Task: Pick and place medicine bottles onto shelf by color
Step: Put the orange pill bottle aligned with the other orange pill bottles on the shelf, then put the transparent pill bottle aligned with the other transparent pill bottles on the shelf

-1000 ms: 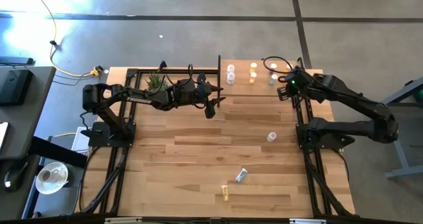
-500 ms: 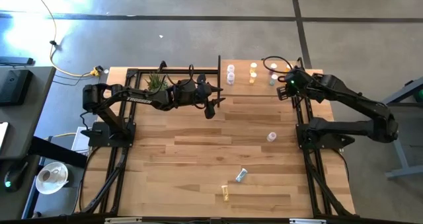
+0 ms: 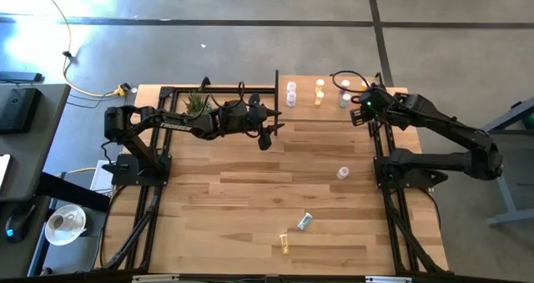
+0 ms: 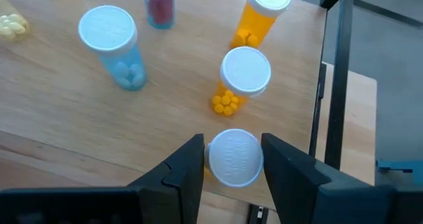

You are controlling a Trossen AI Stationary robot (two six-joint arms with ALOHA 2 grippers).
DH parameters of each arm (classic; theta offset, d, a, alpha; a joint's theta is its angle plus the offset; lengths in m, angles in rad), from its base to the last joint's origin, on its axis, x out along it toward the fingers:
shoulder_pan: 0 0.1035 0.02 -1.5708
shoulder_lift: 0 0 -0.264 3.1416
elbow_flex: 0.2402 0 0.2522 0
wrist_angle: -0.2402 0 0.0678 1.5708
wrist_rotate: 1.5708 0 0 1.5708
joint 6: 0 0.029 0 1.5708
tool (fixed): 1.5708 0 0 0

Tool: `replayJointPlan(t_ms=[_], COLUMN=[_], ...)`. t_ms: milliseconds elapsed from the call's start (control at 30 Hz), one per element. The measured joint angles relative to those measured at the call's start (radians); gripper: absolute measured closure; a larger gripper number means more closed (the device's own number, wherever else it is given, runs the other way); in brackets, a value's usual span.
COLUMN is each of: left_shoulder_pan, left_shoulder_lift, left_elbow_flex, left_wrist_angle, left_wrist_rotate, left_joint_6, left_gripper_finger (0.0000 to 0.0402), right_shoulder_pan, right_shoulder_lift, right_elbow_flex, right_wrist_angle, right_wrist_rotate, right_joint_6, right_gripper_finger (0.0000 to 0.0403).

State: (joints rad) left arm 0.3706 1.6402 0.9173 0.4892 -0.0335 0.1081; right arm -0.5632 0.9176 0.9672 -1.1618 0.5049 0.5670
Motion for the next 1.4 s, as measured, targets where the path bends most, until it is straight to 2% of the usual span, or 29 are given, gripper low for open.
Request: replayJointPlan(t_ms=[233,567,833,1067,1400], left_shoulder_pan=[0.000,0.000,0.000,-0.022,-0.083], left_shoulder_lift=[0.000,0.000,0.000,-0.005,-0.032], left_elbow_flex=[0.000,0.000,0.000,0.000,0.000], left_wrist_angle=[-0.003,-0.024,-0.031,-0.065,-0.131], left_wrist_rotate=[0.000,0.000,0.000,0.000,-0.002], left_joint_6=[0.000,0.000,0.000,0.000,0.000], left_gripper_finger=[0.0216,0.0216,0.0216,0.0216,0.0216], right_shoulder_pan=[0.000,0.000,0.014,0.120,0.360], right_shoulder_lift=[-0.001,-0.002,-0.003,-0.003,-0.003], right_elbow_flex=[0.002,0.077,0.132,0.132,0.131], right_wrist_angle=[0.025,-0.001,-0.021,-0.032,-0.035], right_wrist_rotate=[-0.002,-0.016,-0.143,-0.139,-0.113], right_joint_6=[-0.032,-0.076,-0.078,-0.096,-0.077], right_gripper_finger=[0.0261,0.0260,0.0260,0.0260,0.0260])
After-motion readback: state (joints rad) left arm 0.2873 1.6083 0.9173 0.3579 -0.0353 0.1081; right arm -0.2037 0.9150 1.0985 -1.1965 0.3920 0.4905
